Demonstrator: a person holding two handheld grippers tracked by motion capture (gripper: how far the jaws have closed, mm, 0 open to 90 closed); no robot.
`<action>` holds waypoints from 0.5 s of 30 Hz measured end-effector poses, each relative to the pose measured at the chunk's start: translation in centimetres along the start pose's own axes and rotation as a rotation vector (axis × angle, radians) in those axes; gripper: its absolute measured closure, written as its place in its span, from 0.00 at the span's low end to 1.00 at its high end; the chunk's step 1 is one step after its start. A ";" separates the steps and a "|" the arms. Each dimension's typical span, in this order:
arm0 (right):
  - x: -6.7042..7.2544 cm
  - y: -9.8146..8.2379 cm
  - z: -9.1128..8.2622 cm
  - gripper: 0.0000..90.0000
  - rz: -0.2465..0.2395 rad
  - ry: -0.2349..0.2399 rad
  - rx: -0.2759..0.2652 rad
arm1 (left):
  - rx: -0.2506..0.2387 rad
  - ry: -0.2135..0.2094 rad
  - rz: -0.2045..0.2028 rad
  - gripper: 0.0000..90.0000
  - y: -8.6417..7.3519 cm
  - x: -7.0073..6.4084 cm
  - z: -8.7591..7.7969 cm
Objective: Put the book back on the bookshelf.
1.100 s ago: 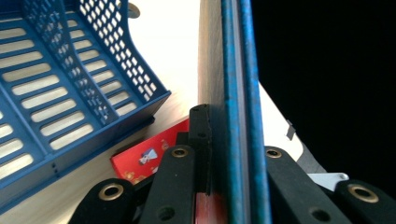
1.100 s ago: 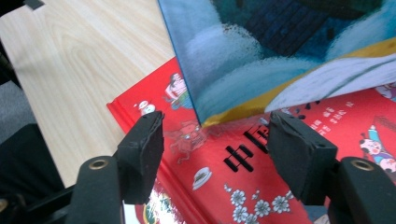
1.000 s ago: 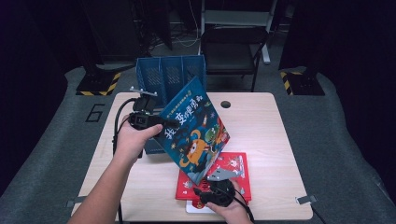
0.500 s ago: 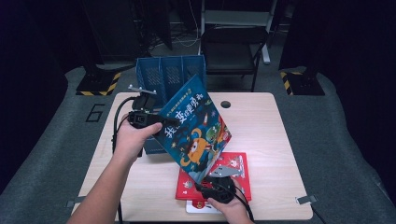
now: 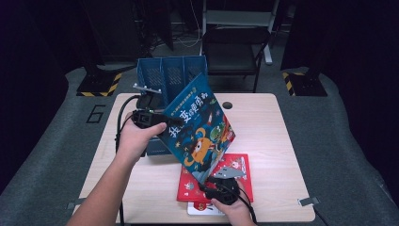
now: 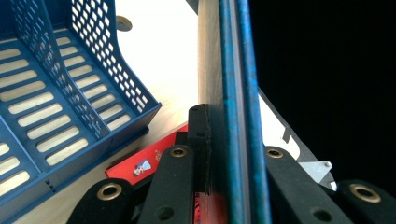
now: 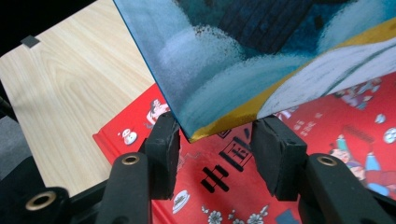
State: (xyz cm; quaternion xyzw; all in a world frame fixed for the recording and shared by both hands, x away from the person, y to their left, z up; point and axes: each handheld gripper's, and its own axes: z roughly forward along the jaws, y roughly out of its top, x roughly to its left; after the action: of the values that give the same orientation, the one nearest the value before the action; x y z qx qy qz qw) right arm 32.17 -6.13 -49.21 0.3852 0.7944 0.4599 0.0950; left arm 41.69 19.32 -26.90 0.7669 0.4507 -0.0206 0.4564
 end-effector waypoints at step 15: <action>0.0 1.3 -1.3 0.58 -0.023 -0.008 -0.057 | -0.017 0.003 0.042 0.91 1.4 -1.4 -1.6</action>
State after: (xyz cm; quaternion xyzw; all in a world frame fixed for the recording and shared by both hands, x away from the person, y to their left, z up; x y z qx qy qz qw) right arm 32.18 -6.60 -47.45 0.3750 0.7851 0.4796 0.1141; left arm 41.27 19.23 -24.37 0.7722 0.4354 -0.0060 0.4627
